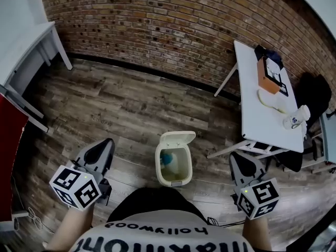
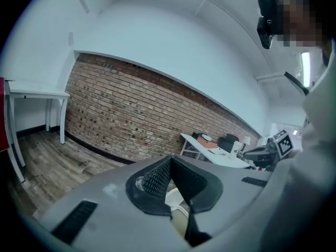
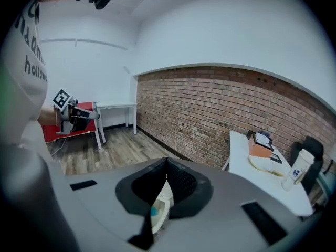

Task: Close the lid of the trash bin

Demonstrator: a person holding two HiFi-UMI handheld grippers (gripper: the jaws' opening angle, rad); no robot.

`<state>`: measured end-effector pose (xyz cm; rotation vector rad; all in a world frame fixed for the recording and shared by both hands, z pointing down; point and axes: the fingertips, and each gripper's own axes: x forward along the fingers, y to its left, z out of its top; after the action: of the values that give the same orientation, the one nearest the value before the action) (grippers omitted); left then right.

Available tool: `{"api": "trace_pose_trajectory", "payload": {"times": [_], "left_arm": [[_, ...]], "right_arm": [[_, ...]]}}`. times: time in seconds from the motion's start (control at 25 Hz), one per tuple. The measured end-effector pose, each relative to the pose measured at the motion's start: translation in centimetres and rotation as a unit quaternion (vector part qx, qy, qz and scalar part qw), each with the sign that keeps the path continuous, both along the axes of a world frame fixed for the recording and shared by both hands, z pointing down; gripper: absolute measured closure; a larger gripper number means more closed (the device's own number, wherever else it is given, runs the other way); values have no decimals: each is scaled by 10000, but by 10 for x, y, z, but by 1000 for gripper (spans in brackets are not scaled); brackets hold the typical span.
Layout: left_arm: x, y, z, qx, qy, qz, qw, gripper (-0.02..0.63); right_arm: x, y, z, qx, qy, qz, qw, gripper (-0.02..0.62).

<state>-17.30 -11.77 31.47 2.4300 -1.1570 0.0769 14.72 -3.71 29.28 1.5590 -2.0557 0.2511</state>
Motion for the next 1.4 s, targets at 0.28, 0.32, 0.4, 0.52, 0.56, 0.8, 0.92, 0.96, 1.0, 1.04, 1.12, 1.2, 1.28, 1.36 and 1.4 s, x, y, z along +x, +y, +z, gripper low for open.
{"api": "trace_pose_trajectory", "payload": {"times": [0.28, 0.32, 0.4, 0.52, 0.56, 0.8, 0.92, 0.96, 1.0, 1.04, 1.12, 1.2, 1.28, 1.36, 1.4], "left_arm": [[-4, -1, 7, -222, -3, -439, 9988, 601], [-6, -3, 5, -222, -2, -534, 9983, 601], [-9, -4, 0, -206, -3, -718, 9972, 601], [-10, -6, -6, -173, -62, -900, 9958, 601], [-10, -7, -6, -179, -80, -946, 9953, 601], [2, -5, 3, -374, -134, -1169, 9924, 601], [8, -3, 5, -444, -242, -1205, 9914, 601], [9, -3, 6, -457, -301, -1223, 9910, 601], [10, -2, 6, -477, -358, -1253, 9903, 601], [11, -1, 7, -501, -408, -1294, 9895, 601], [13, -1, 9, -554, -496, -1397, 9874, 601], [17, 3, 11, -621, -653, -1473, 9850, 601], [17, 12, 12, -690, -958, -1510, 9815, 601], [11, 23, 14, -757, -1283, -1566, 9764, 601], [7, 29, 16, -810, -1385, -1628, 9735, 601]], "right_arm": [[5, -28, 6, -205, -359, -366, 9985, 589], [3, -34, 5, -204, -345, -486, 9980, 588], [-1, -48, 2, -174, -226, -731, 9969, 589], [0, -68, -4, -93, -75, -934, 9956, 588], [1, -72, -4, -90, -73, -963, 9953, 588], [14, -84, 12, -330, -233, -1144, 9926, 588], [16, -93, 18, -385, -300, -1283, 9905, 589], [17, -96, 22, -401, -311, -1324, 9899, 588], [17, -99, 26, -421, -315, -1367, 9892, 588], [18, -101, 30, -446, -314, -1418, 9884, 589], [20, -106, 42, -542, -314, -1535, 9862, 589], [22, -109, 57, -720, -352, -1651, 9830, 588], [23, -116, 72, -873, -406, -1757, 9797, 589], [22, -129, 89, -935, -357, -1858, 9775, 588], [20, -135, 99, -956, -285, -1921, 9763, 588]]}}
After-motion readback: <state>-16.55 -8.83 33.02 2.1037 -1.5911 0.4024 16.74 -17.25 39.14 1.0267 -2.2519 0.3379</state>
